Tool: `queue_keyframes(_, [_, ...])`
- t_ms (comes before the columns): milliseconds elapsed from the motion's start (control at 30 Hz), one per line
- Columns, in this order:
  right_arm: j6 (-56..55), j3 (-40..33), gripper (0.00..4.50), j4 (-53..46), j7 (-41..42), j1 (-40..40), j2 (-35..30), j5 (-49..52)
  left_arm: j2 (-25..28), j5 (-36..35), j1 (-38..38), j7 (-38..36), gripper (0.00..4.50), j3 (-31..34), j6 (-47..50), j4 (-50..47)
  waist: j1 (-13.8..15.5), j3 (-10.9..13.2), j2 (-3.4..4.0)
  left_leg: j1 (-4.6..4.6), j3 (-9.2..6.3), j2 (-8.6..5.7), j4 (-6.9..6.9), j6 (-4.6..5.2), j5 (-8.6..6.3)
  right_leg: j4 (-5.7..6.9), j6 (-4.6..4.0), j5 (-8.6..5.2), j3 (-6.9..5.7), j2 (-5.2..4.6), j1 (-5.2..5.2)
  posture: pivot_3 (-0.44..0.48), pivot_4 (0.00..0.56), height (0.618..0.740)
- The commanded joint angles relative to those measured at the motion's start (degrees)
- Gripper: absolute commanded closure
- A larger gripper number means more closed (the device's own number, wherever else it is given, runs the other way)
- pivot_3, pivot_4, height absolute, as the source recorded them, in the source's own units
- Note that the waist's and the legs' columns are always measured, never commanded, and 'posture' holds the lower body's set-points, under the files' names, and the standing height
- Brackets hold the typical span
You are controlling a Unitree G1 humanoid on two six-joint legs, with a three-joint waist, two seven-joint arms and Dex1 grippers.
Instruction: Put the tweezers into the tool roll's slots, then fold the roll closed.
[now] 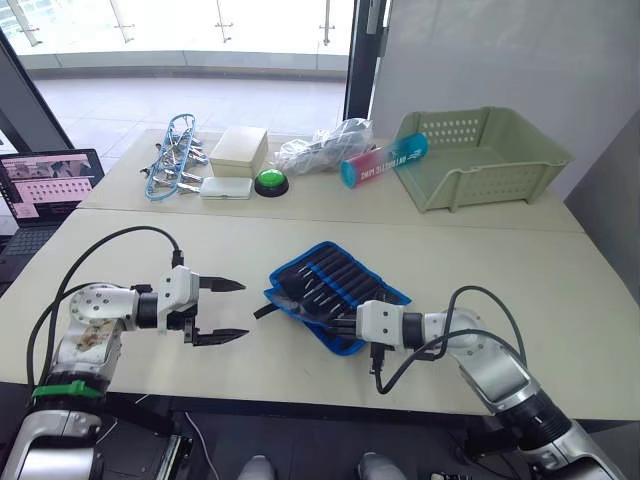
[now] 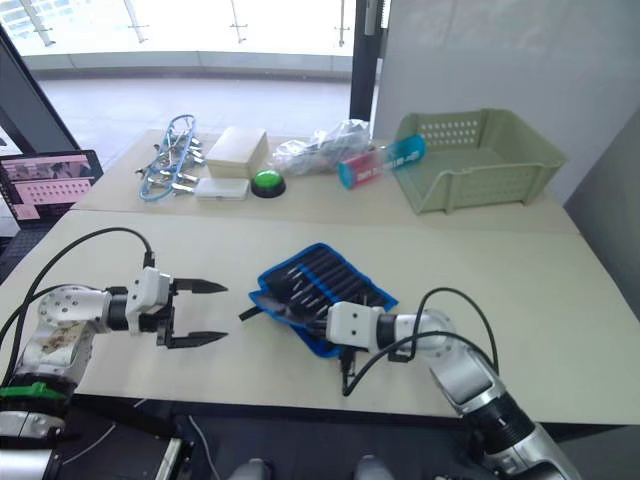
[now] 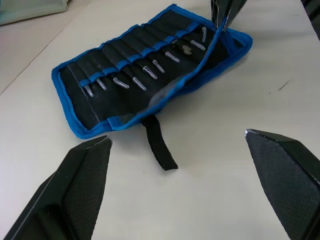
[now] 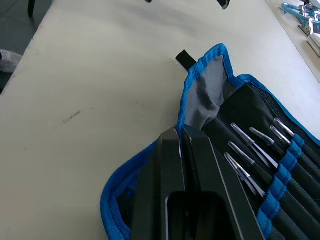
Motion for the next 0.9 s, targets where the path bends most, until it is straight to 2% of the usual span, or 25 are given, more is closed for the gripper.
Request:
queue_keyframes(33, [-1.9,-2.3,4.46,-1.3,0.7,-0.4,-0.3,0.7,-2.4,2.3,-5.6,-2.4,0.0,-1.9,-5.3,7.8,0.0,0.0,0.0,0.0,0.0,0.0,0.0,0.0,0.0,0.0,0.0,0.0,0.0,0.0,0.0,0.0,0.15,0.74])
queue_keyframes(367, [0.7,-4.8,4.46,-5.2,-0.9,2.1,-1.1,0.0,-8.7,8.0,-17.6,-4.7,0.0,-4.7,-15.0,25.3,-0.4,0.0,-0.01,-0.03,-0.03,0.0,0.06,0.03,0.02,0.05,0.0,0.0,-0.04,0.0,-0.01,0.0,0.15,0.74])
queue_keyframes(567, [3.1,-5.5,4.46,-7.9,-2.7,4.1,-0.8,-0.5,-11.2,10.8,-20.5,-4.7,0.0,-5.6,-18.8,30.9,-0.5,0.0,0.0,-0.03,-0.03,-0.01,0.09,0.04,0.02,0.07,0.0,0.0,-0.05,0.0,0.0,0.0,0.15,0.74])
queue_keyframes(667, [3.9,-5.8,4.5,-9.2,-3.5,5.3,-1.1,-0.7,-11.8,11.5,-21.4,-5.0,0.78,-5.6,-20.1,32.3,-0.5,0.0,-0.01,-0.05,-0.04,-0.01,0.11,0.04,0.02,0.08,0.0,0.0,-0.05,0.0,0.0,0.0,0.15,0.74])
queue_keyframes(900, [5.7,-6.1,4.5,-11.1,-5.0,7.3,-1.1,-1.4,-12.9,11.8,-23.4,-6.0,3.11,-5.8,-20.6,34.6,-0.4,0.0,-0.01,-0.06,-0.05,-0.03,0.15,0.04,0.03,0.11,0.01,0.0,-0.06,0.0,0.0,0.0,0.15,0.74])
